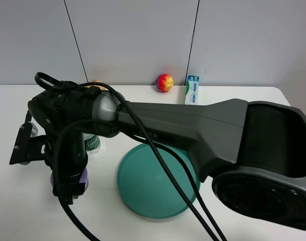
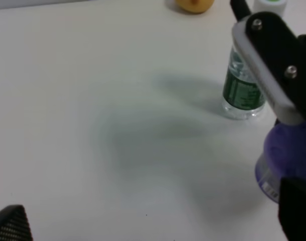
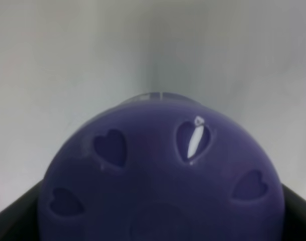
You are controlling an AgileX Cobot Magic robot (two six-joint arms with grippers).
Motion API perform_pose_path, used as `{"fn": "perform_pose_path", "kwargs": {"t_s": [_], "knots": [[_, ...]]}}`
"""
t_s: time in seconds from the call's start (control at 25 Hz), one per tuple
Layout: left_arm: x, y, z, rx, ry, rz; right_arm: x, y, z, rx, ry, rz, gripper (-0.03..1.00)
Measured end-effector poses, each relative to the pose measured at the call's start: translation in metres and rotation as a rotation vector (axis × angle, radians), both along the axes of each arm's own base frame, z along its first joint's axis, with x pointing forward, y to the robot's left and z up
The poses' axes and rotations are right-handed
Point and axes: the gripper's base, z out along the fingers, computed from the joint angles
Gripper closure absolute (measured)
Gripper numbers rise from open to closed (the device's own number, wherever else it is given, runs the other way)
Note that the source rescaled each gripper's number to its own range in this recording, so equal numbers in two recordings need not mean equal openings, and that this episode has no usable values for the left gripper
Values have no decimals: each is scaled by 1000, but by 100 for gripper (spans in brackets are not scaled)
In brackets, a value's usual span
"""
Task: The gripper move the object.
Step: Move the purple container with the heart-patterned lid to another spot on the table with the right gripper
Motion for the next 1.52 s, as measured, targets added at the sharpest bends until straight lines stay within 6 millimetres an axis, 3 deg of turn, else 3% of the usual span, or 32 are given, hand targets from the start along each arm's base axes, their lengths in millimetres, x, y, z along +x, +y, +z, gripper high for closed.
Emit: {"fn": "perform_pose_path", "kwargs": {"t_s": [0.76,1.52], "knots": [[0,0,0,0,0,0,4,8,-49,-28,3,29,95],[0,0,0,0,0,0,5,11,-60,-20,0,24,96]]}}
